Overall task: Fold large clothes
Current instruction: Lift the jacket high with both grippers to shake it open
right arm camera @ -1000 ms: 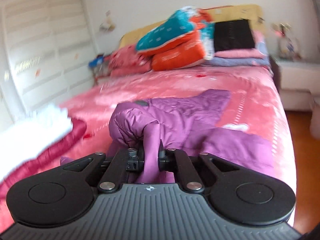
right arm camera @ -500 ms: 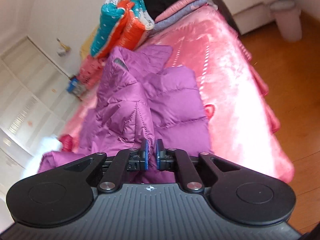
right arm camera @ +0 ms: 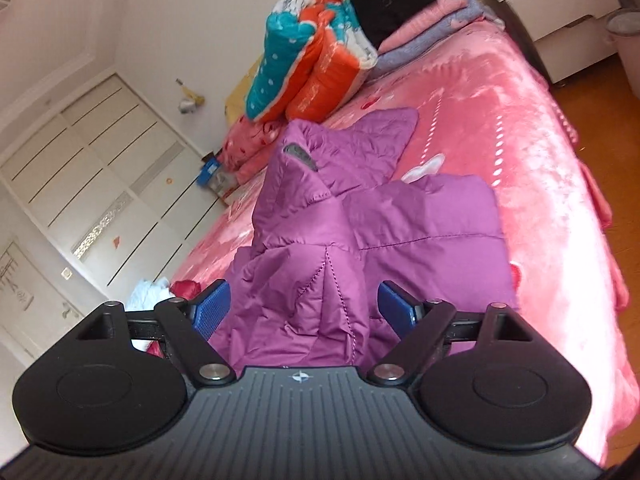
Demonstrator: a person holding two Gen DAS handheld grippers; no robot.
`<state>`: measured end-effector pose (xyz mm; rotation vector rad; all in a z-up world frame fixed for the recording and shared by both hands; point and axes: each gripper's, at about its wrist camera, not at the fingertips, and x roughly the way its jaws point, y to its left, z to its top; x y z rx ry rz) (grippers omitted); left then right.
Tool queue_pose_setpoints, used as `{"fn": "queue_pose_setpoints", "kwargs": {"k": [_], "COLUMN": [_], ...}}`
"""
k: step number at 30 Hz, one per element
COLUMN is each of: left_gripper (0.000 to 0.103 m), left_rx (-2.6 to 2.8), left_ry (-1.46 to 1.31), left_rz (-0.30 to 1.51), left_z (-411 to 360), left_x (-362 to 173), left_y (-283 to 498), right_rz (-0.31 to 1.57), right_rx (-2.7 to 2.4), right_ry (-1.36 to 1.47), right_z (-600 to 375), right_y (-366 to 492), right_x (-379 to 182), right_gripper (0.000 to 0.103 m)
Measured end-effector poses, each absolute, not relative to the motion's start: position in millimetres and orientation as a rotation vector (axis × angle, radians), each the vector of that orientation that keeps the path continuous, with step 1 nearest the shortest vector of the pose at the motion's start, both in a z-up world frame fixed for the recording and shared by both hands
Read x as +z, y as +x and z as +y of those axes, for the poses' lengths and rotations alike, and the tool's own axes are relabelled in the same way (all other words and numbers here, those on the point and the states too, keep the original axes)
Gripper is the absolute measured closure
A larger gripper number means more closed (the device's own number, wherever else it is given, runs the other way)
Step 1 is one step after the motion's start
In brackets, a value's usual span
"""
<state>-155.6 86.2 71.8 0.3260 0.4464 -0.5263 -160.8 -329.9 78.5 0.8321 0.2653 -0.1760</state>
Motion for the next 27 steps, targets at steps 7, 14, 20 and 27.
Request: {"fn": "queue_pose_setpoints", "kwargs": {"k": [7,14,20,27], "left_gripper": [0.090,0.095,0.096,0.096], "left_rx": [-0.509,-0.440,-0.327,-0.276], "left_ry": [0.340,0.277,0.188,0.074], "left_rz": [0.459,0.459,0.343,0.168], "left_z": [82,90,119,155], "left_x": [69,86,134,216], "left_y": [-156,-154,-161,-173], "right_rz": [0.341,0.209,0.080,-0.089], "right_rx": [-0.089,0.080,0.269,0.375], "right_ry": [0.912,1.155,1.276,1.107], "right_z": [-335,-337,-318,-286], "right_y": [-141,-167,-191,-238], "right_x": [68,87,123,221], "right_gripper": [0.061,0.087,0.087,0.087]}}
